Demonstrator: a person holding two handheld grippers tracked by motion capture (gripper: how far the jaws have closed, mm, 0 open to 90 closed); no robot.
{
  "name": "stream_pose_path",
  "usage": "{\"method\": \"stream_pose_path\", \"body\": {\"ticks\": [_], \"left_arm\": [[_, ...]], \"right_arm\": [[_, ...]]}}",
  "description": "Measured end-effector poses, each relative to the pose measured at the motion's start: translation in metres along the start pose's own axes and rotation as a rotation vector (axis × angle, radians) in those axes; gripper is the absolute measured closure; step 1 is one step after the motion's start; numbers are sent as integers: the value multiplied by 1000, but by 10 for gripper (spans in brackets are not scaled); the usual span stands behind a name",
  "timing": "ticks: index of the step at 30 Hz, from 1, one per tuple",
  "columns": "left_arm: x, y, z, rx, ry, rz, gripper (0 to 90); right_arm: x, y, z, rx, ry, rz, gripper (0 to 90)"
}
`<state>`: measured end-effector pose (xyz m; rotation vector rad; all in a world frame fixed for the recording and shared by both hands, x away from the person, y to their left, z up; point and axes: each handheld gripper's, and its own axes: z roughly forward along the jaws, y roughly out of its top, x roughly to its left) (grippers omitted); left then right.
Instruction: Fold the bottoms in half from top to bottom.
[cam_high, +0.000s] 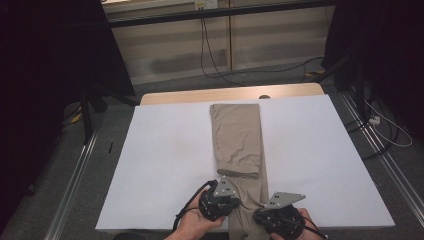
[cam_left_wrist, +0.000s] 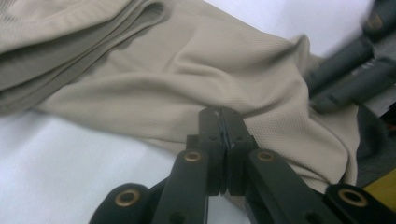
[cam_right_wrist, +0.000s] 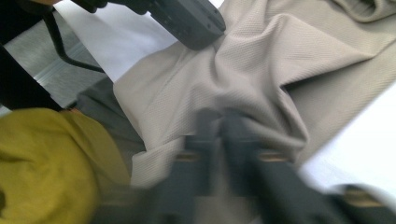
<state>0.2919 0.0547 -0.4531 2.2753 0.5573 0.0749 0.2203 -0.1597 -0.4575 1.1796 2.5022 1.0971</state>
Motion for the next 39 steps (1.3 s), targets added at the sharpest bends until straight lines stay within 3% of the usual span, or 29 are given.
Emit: {"method": "stream_pose_path", "body": {"ticks": [2, 6, 11, 15, 19, 22, 24, 25, 26, 27, 28, 29, 30, 31, 34, 36, 38, 39], "left_arm": [[4, 2, -8, -26, -24, -40, 892], [8, 10, -29, -81, -17, -58, 895], [20, 22, -49, -144, 13, -90, 895], [33, 27, -50, -154, 41, -112, 894], [42, 28, -29, -128, 52, -119, 894], [46, 33, -13, -130, 47, -135, 893], [48, 35, -6, -121, 63, -142, 884], [48, 35, -4, -128, 74, -154, 851], [47, 34, -4, -111, 92, -153, 742], [45, 32, -5, -110, 104, -141, 645], [42, 28, -9, -111, 115, -117, 628], [37, 25, -13, -111, 117, -118, 608], [32, 21, -17, -102, 86, -123, 588], [25, 16, -21, -100, 49, -100, 602], [2, 4, -21, -77, -38, -21, 703], [-10, 2, -12, -32, -68, 37, 673], [-15, 1, -3, -30, -75, 58, 603], [-17, 1, 2, -3, -72, 85, 570]], "right_arm": [[0, 2, -1, -6, 39, 18, 900], [4, 10, -14, -85, 136, 53, 900], [12, 27, -30, -197, 168, 32, 900], [2, 32, -32, -229, 128, 31, 900], [-21, 24, -29, -199, 23, 43, 900], [-35, 16, -30, -177, -25, 69, 900], [-41, 15, -31, -193, -57, 79, 900], [-43, 16, -31, -192, -70, 82, 900], [-45, 16, -30, -189, -78, 80, 900], [-47, 17, -28, -178, -71, 90, 881], [-47, 16, -28, -170, -64, 100, 810], [-45, 15, -29, -168, -70, 101, 746], [-43, 13, -30, -165, -78, 94, 721], [-40, 12, -33, -168, -76, 89, 706], [-30, 4, -35, -143, -19, 40, 789], [-22, -3, -31, -105, 18, 7, 788], [-17, -7, -24, -63, 12, -26, 733], [-16, -8, -21, -41, 6, -43, 701]]}}
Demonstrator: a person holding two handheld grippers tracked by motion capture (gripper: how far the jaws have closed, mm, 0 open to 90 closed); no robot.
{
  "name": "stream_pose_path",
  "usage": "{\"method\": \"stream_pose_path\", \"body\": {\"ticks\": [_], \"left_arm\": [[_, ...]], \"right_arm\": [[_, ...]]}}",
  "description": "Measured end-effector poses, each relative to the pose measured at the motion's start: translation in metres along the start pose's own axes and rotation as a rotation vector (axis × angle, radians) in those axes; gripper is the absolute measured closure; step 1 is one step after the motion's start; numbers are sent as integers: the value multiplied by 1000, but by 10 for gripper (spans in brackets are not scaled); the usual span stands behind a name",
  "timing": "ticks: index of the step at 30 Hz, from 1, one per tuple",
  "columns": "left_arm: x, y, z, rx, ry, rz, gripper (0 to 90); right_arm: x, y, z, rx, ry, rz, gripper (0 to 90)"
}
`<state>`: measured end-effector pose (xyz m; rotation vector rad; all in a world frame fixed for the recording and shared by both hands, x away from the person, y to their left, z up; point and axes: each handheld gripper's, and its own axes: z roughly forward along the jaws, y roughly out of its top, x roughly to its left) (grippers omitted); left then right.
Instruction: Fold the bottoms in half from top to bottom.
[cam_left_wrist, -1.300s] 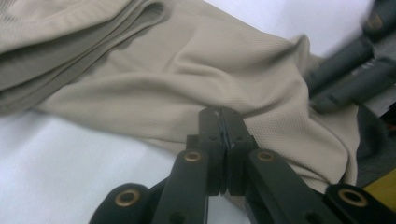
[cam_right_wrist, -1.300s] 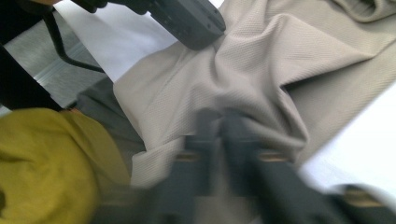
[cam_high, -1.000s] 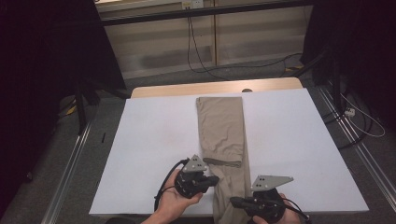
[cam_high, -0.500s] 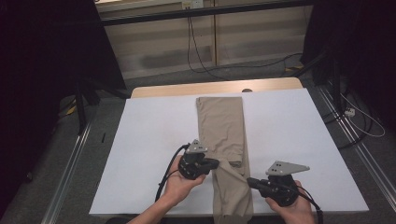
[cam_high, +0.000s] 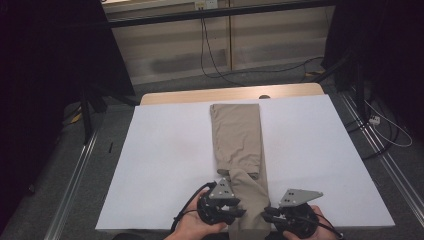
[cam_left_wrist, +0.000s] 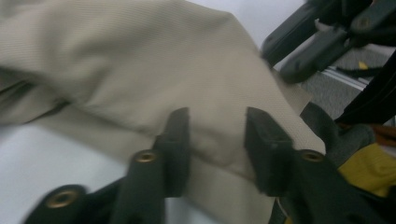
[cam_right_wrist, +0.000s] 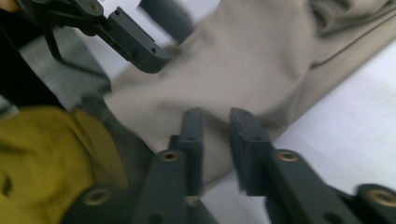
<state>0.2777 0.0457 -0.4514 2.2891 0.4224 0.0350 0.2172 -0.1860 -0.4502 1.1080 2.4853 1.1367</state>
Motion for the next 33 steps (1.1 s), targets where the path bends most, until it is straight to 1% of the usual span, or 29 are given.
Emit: {"method": "stream_pose_path", "body": {"ticks": [1, 2, 3, 4, 5, 6, 7, 8, 9, 10, 11, 12, 14, 16, 18, 19, 21, 22, 23, 24, 25, 26, 27, 28, 29, 30, 31, 32, 33], "left_arm": [[-2, 0, 5, 13, 15, 18, 561], [-3, -1, 9, 23, 31, 38, 575], [-5, 0, 10, 24, 42, 63, 627], [-5, 1, 10, 32, 47, 79, 725], [-3, 1, 10, 41, 40, 68, 849], [-2, 1, 9, 33, 31, 50, 899], [-2, 1, 8, 38, 31, 51, 900], [-2, 0, 5, 40, 26, 37, 900], [-2, 0, 1, 31, 15, 18, 900], [-2, -1, -4, 32, 7, 22, 900], [-3, -3, -8, 26, 4, 10, 900], [-3, -4, -13, 25, -13, 3, 900], [-4, -8, -20, 15, -16, -17, 900], [-5, -12, -25, 32, -33, -11, 900], [-9, -19, -27, 42, -65, -38, 900], [-12, -22, -27, 54, -72, -33, 900], [-17, -27, -28, 100, -69, -24, 900], [-19, -29, -28, 88, -89, -40, 900], [-22, -29, -29, 95, -100, -44, 900], [-23, -30, -31, 95, -131, -29, 900], [-25, -31, -33, 93, -146, -26, 900], [-25, -34, -35, 99, -152, -13, 900], [-27, -36, -36, 114, -136, -10, 900], [-28, -39, -35, 107, -131, -32, 900], [-27, -39, -35, 109, -141, -40, 893], [-25, -39, -35, 109, -150, -33, 866], [-24, -38, -35, 101, -131, -42, 836], [-22, -35, -35, 92, -121, -42, 808], [-19, -33, -34, 77, -112, -39, 773]], "right_arm": [[1, -1, 3, 14, -14, -11, 660], [1, -1, 5, 24, -22, -16, 629], [0, -2, 9, 41, -20, -24, 625], [1, -3, 10, 30, -25, -31, 640], [2, -2, 10, 32, -41, -35, 702], [2, -2, 10, 36, -65, -44, 764], [2, -2, 10, 37, -71, -44, 835], [1, -2, 9, 41, -55, -36, 891], [1, -2, 8, 43, -48, -31, 900], [1, -2, 6, 44, -44, -30, 900], [1, -2, 4, 39, -32, -28, 900], [3, -2, 2, 33, -19, -20, 900], [6, -3, -1, 27, 18, -5, 900], [10, -5, -4, 30, 53, 0, 900], [15, -9, -6, 35, 71, -3, 900], [18, -11, -7, 39, 82, 4, 900], [22, -15, -10, 41, 98, 6, 900], [24, -17, -11, 45, 109, 11, 900], [25, -19, -12, 46, 120, 18, 900], [26, -21, -12, 50, 129, 21, 900], [27, -21, -13, 53, 137, 28, 900], [27, -21, -14, 48, 146, 39, 884], [26, -21, -15, 35, 151, 41, 811], [24, -19, -16, 19, 144, 43, 739], [21, -17, -16, 7, 124, 53, 719], [16, -13, -15, -7, 107, 53, 707], [11, -9, -14, -19, 88, 48, 706], [7, -4, -11, -29, 62, 48, 706], [2, 1, -6, -27, 40, 46, 707]]}}
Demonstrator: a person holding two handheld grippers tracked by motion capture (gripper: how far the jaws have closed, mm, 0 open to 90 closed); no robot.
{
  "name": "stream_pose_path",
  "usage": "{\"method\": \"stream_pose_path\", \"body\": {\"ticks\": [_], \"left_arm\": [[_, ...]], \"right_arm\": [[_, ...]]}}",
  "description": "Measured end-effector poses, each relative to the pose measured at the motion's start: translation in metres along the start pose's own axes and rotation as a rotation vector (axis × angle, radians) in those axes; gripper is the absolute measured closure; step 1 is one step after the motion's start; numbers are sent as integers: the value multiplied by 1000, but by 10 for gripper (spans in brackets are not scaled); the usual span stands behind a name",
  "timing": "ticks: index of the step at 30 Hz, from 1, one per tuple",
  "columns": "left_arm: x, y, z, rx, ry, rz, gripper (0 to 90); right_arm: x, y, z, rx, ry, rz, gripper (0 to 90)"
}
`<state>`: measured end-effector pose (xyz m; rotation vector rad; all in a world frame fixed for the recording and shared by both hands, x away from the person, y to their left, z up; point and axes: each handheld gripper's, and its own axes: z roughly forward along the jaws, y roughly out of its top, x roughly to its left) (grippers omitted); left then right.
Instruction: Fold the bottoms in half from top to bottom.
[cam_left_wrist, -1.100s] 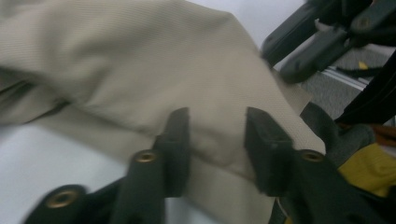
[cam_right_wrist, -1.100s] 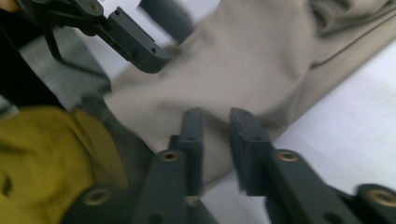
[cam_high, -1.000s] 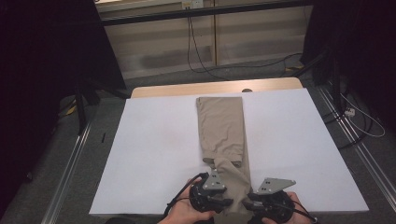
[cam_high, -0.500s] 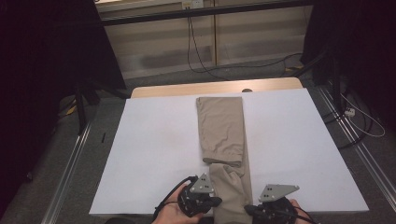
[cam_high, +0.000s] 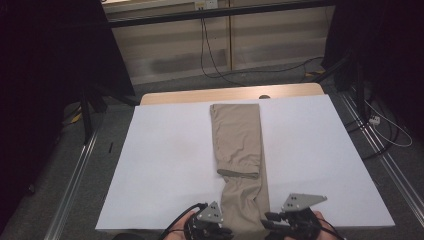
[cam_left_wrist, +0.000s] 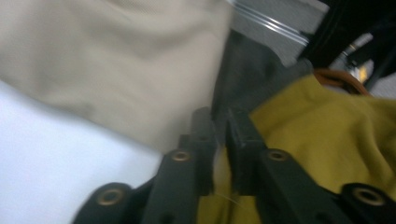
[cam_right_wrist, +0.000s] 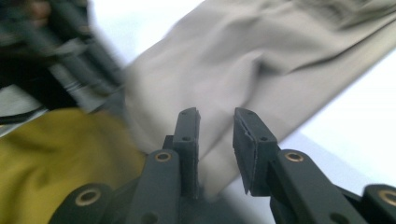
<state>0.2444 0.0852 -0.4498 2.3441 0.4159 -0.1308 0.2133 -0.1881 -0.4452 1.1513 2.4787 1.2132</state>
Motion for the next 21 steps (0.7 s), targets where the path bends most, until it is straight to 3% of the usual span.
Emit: {"method": "stream_pose_path", "body": {"ticks": [2, 6, 9, 12, 17, 21], "left_arm": [[5, 4, 1, -19, 23, 5, 723], [15, 7, 7, -18, 75, 14, 691], [16, 6, 9, -23, 86, 20, 698], [13, 4, 8, -23, 94, -3, 732], [7, 2, 9, -21, 44, -5, 738], [0, 1, 11, 5, -9, -11, 752]], "right_arm": [[-6, 9, 12, 16, -28, -30, 697], [-10, 22, 35, 52, -21, -56, 654], [-9, 20, 40, 56, -52, -44, 898], [-10, 15, 30, 42, -21, 2, 900], [-7, 5, 10, 25, -20, 27, 900], [-12, 0, 7, 41, -25, 69, 856]]}}
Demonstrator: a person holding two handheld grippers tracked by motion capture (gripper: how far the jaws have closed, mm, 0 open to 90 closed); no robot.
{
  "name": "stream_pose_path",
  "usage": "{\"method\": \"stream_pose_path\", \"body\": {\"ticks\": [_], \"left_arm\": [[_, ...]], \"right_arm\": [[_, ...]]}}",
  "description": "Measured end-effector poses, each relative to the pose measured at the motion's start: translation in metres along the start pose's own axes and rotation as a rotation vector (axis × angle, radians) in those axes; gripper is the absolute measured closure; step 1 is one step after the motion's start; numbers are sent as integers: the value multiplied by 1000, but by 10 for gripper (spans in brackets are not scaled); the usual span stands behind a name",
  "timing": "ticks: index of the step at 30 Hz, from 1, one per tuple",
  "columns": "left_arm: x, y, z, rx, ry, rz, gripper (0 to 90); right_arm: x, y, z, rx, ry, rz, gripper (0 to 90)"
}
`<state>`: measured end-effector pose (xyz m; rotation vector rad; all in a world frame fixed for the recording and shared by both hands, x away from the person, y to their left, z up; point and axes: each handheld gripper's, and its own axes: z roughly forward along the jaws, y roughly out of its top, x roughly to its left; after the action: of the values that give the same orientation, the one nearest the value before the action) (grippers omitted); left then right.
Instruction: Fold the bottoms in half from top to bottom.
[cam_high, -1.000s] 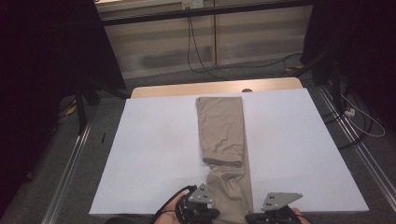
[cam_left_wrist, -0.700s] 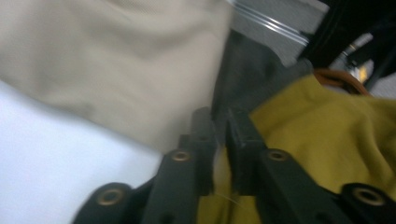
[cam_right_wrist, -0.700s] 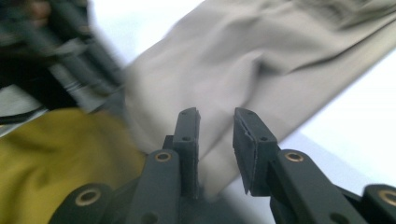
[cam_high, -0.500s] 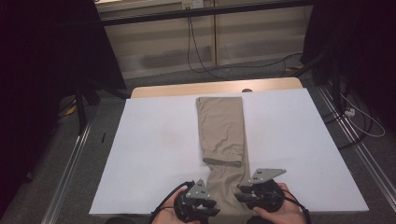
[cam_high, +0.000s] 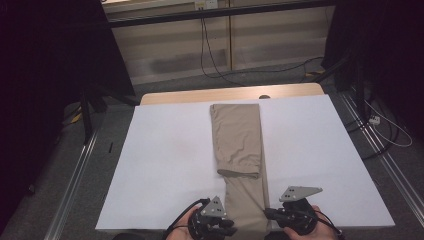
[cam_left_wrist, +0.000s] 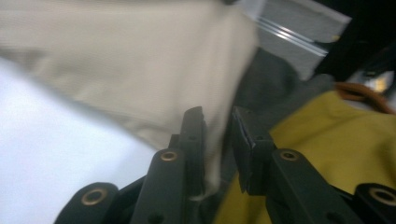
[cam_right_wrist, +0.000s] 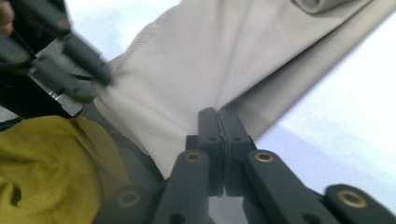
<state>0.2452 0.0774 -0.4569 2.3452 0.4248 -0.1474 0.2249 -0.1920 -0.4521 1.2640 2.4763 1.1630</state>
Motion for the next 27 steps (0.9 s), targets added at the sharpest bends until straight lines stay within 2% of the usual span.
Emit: {"method": "stream_pose_path", "body": {"ticks": [2, 4, 6, 7, 9, 11, 13, 14, 16, 18, 19, 21, 24, 27], "left_arm": [[-1, 0, 0, 9, 8, 7, 721], [3, 3, -5, -30, 23, -1, 666], [13, 8, -12, -62, 94, 9, 608], [20, 11, -16, -87, 122, -2, 593], [37, 17, -24, -114, 198, -19, 548], [59, 24, -29, -137, 252, -52, 515], [80, 31, -31, -181, 305, -66, 485], [90, 34, -31, -185, 316, -74, 475], [104, 41, -30, -195, 347, -111, 456], [112, 45, -27, -205, 360, -100, 452], [115, 46, -25, -209, 376, -92, 469], [121, 47, -21, -207, 377, -106, 499], [124, 47, -16, -202, 394, -65, 565], [127, 50, -12, -203, 386, -95, 629]], "right_arm": [[-1, 3, 0, -13, -2, -6, 734], [-4, 10, -1, -41, -16, -17, 679], [-10, 20, 2, -80, -20, -57, 659], [-14, 26, 5, -86, -40, -69, 636], [-24, 38, 12, -95, -46, -97, 625], [-33, 50, 21, -97, -67, -106, 569], [-39, 61, 30, -97, -82, -133, 565], [-41, 67, 33, -102, -102, -151, 563], [-46, 76, 38, -113, -100, -161, 576], [-49, 83, 44, -111, -108, -189, 578], [-51, 84, 47, -105, -94, -190, 586], [-52, 82, 53, -92, -94, -199, 587], [-53, 75, 59, -92, -106, -235, 586], [-53, 73, 60, -96, -136, -266, 565]]}}
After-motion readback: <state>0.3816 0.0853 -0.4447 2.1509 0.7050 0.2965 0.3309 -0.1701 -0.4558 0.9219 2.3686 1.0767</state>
